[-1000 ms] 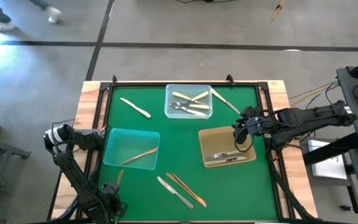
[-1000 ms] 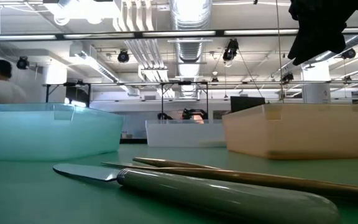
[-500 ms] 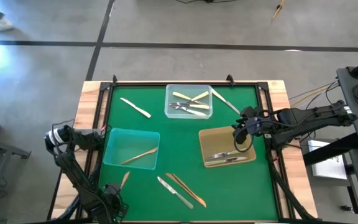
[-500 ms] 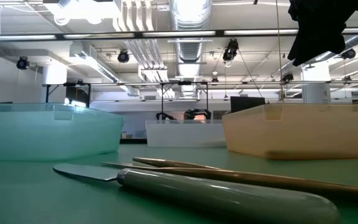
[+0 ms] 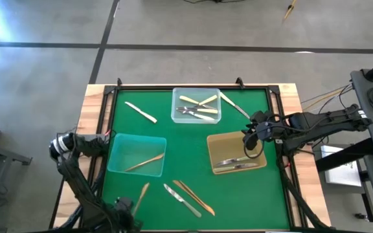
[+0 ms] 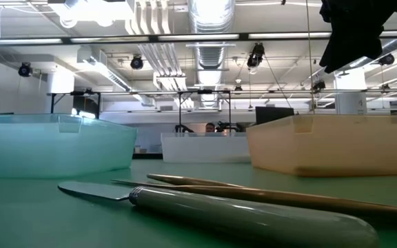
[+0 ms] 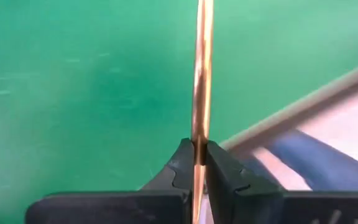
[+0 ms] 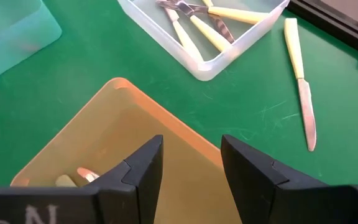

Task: Sort silverware by color (type)
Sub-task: Put the gold knife into the blue bin

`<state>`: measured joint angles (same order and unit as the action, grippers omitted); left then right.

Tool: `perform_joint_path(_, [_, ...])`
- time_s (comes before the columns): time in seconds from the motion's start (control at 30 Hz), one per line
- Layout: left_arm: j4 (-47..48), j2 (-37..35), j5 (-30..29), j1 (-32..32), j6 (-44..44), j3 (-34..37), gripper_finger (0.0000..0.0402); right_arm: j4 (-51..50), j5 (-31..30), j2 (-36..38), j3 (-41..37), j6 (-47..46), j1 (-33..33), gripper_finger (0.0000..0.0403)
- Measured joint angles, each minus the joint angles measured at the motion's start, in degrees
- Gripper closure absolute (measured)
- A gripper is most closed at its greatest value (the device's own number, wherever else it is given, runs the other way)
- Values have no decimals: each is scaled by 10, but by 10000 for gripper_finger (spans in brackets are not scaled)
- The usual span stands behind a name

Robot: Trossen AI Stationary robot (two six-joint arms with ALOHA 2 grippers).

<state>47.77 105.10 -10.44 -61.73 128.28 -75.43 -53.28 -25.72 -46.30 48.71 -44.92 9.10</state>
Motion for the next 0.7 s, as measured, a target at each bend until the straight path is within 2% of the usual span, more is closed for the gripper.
perform_joint_path(0.17, [56,-1,-83,30,-32,-58,399,0,-3,0,0,15,0,250])
perform_joint_path(0.23, [88,-1,-100,46,-48,-76,399,-1,-4,0,0,15,0,250])
perform_joint_path(0.47, [155,-3,-101,131,-176,-124,400,-1,-4,1,0,15,0,250])
perform_joint_path(0.7, [243,-10,-101,250,-358,-149,400,-1,-4,1,0,28,0,250])
